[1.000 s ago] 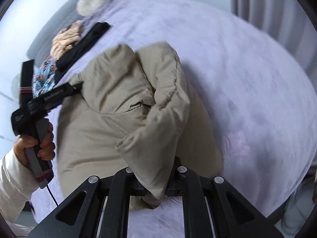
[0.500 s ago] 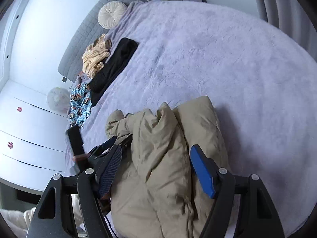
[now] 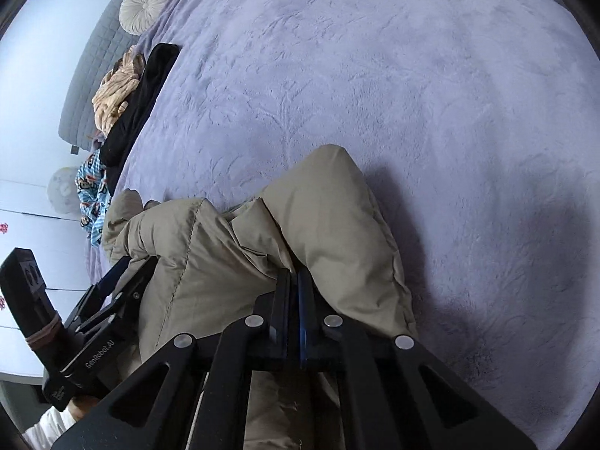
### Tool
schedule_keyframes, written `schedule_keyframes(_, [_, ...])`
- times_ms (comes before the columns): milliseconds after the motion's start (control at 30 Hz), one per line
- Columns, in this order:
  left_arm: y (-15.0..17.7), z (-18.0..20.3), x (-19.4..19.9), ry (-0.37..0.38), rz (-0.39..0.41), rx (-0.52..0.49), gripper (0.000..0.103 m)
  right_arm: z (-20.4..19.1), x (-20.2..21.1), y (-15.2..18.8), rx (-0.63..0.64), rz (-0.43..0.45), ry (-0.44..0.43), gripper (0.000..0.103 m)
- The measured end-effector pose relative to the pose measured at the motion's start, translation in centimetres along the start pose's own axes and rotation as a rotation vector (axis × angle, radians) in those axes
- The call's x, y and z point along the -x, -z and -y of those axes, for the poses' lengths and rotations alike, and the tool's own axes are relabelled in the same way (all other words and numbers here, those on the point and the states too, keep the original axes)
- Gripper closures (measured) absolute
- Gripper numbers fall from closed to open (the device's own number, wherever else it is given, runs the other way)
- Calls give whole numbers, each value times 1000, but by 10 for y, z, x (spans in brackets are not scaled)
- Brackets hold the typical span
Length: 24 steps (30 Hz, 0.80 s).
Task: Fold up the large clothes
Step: 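Fold the lifted edge over the bundle with both tools, then open both tools and withdraw from the folded beige jacket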
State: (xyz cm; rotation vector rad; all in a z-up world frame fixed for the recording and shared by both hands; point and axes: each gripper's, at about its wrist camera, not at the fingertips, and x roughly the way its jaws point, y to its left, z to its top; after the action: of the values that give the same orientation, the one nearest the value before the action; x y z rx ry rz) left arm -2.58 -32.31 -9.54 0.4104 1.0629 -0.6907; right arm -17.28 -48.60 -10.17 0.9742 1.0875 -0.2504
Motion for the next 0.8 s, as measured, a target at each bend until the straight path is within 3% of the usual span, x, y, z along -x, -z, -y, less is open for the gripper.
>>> schedule_keyframes(133, [2, -5, 0, -8, 2, 11, 9, -22, 27, 12, 108, 4, 43, 101])
schedule_keyframes(267, [-2, -4, 5, -27, -13, 2, 9, -43, 70, 47, 239, 7, 0, 100])
schedule_keyframes(433, [3, -25, 45, 7, -31, 97, 9, -46, 91, 83, 321, -44, 4, 97])
schedule_keyframes(600, [48, -45, 95, 32, -46, 189, 9, -26, 80, 96, 295, -122, 27, 97])
schedule_keyframes(800, [121, -39, 100, 40, -159, 298, 9, -18, 68, 99, 290, -158, 52, 97])
